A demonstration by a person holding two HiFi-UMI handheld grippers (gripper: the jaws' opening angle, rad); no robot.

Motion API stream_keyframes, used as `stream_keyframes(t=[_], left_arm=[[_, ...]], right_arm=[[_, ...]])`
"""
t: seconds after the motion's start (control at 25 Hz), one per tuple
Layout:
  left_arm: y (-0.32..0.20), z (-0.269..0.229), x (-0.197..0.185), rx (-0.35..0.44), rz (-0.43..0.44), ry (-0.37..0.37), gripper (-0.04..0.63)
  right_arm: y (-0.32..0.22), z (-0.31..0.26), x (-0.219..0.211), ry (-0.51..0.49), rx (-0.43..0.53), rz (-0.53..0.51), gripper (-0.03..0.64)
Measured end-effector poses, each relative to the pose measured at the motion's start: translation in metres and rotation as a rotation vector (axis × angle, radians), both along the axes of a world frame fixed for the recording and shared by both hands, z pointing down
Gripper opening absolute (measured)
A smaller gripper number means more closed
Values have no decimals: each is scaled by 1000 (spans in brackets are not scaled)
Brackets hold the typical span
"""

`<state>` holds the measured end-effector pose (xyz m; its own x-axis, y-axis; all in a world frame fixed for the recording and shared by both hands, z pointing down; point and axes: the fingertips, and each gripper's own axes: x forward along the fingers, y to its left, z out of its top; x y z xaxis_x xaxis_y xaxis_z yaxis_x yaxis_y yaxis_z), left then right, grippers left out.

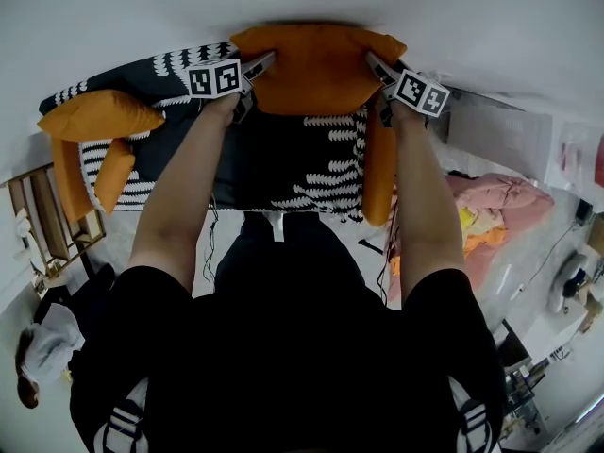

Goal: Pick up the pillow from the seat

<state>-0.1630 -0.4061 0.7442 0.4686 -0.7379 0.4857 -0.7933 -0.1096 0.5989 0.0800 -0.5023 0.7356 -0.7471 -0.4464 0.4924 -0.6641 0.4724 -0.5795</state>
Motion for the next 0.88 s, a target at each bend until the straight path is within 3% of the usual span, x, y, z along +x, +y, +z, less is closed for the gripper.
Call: stream_keyframes(t=[0.88], left_arm=[[35,-95,0,112,71,-33,253]], right_arm=[[46,-99,4,-16,125,25,252]])
